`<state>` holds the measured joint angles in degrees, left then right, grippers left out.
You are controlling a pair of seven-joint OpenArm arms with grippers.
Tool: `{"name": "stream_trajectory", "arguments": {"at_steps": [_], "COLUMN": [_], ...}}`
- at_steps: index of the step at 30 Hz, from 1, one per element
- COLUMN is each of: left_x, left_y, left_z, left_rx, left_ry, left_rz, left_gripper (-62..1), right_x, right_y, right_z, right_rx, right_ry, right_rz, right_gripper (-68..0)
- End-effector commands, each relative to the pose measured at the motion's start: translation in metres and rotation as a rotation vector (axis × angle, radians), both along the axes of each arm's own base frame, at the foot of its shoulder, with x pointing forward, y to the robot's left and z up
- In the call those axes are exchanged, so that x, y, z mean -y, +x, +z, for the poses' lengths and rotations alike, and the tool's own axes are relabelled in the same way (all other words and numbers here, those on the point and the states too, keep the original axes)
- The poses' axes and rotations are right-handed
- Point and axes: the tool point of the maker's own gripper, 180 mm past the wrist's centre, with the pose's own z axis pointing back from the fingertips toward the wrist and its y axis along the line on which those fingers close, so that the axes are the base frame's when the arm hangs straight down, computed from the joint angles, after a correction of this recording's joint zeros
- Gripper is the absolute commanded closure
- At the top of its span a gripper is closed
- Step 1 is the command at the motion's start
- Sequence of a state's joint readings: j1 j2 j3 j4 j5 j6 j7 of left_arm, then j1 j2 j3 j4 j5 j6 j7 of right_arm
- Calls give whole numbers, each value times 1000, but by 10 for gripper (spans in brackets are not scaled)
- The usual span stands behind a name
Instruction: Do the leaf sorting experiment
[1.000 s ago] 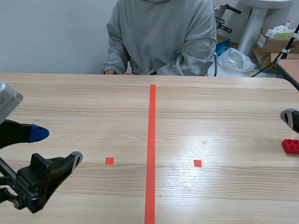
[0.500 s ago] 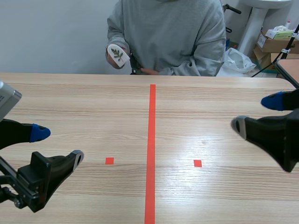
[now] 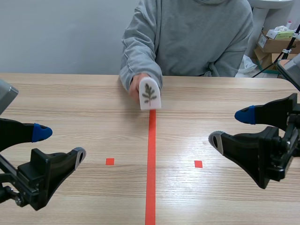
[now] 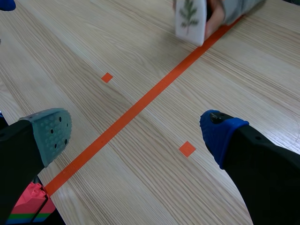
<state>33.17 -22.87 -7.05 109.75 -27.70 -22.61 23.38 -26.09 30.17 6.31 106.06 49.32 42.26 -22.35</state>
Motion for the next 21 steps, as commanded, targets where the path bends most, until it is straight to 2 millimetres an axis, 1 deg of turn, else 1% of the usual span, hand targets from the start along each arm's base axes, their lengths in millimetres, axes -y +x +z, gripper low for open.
{"name": "stream_trajectory", "arguments": {"at_steps": [1, 13, 21], "left_x": [5, 5, 5], "left_y": [2, 2, 2], "left_z": [10, 10, 10], "left_rx": [32, 31, 32], "left_ry": [-19, -19, -19], "left_rz": [-7, -7, -7], "left_gripper": [-542, -542, -542], "right_x": [3, 3, 4], "right_y": [3, 3, 2], "right_z": [7, 7, 2], "right_rx": [24, 23, 5], "right_ry": [7, 6, -19], "right_rz": [0, 0, 4], "right_gripper": [-557, -558, -558]}}
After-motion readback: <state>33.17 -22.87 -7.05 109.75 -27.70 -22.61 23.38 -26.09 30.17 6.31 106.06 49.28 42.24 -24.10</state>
